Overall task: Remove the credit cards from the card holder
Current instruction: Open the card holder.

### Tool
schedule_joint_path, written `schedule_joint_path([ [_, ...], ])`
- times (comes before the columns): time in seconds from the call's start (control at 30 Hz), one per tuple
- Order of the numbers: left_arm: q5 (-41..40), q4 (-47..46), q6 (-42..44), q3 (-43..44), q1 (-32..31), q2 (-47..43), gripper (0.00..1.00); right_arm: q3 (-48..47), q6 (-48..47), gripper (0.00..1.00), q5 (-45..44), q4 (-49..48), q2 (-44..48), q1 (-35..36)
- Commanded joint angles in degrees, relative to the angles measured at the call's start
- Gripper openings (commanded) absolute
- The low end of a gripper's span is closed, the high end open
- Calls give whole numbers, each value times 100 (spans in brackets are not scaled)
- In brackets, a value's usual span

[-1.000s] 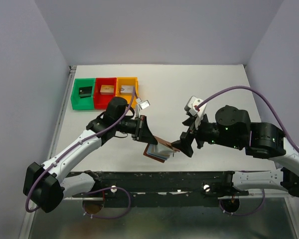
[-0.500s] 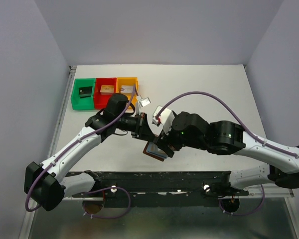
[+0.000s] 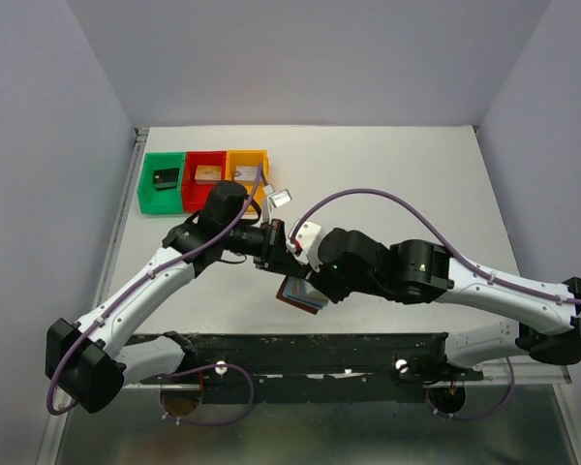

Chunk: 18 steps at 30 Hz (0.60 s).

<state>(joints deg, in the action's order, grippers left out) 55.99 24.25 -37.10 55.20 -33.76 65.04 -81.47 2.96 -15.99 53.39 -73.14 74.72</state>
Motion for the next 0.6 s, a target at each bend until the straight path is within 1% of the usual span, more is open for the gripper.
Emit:
schedule_joint_path([
  [0.0,53,27,28,246,-17,-167,0,210,134,44,26,146,20,34],
  [0.1,35,45,45,263,-26,-219,0,281,222,35,8,94,37,25],
  [0.17,0,36,54,255,-17,-246,0,290,283,26,60,41,81,8],
  [0.2,-35,27,63,263,-25,-263,3,298,301,21,96,23,81,-10],
  [0.27,-149,36,107,272,-17,-298,23,316,380,13,209,-38,151,-62],
  [0.3,-236,45,159,289,-8,-342,35,334,424,8,306,-74,212,-106],
  [0.33,-359,19,194,290,-8,-412,43,368,477,1,455,-126,300,-185],
  [0.4,-579,-130,238,263,36,-588,55,482,617,0,823,-284,484,-413],
  [0.53,-983,-946,116,-87,264,-1193,76,974,960,0,1842,-793,1020,-993],
  [0.57,-1098,-1253,46,-288,308,-1395,87,1149,1074,0,2184,-986,1169,-1168],
])
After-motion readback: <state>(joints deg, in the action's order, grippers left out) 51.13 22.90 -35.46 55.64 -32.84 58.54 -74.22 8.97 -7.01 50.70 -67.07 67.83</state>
